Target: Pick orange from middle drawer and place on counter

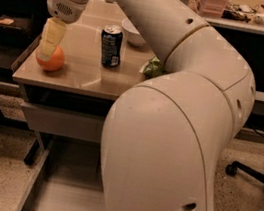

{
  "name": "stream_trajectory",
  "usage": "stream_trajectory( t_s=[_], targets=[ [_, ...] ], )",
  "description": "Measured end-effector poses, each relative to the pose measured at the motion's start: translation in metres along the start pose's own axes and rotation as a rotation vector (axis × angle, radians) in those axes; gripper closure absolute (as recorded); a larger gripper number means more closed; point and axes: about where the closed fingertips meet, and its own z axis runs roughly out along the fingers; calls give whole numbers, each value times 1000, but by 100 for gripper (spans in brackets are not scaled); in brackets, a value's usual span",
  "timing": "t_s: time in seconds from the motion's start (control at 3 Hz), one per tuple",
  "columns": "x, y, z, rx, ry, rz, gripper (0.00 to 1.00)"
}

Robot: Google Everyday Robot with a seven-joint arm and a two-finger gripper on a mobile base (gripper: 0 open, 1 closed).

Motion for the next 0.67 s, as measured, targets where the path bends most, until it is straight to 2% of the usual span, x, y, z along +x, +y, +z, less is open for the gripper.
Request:
stream_trajectory(
  t_s=[0.33,0.67],
  targets=[
    [-5,0,-81,77,95,52,0],
    [1,-6,-162,195,159,147,0]
  ],
)
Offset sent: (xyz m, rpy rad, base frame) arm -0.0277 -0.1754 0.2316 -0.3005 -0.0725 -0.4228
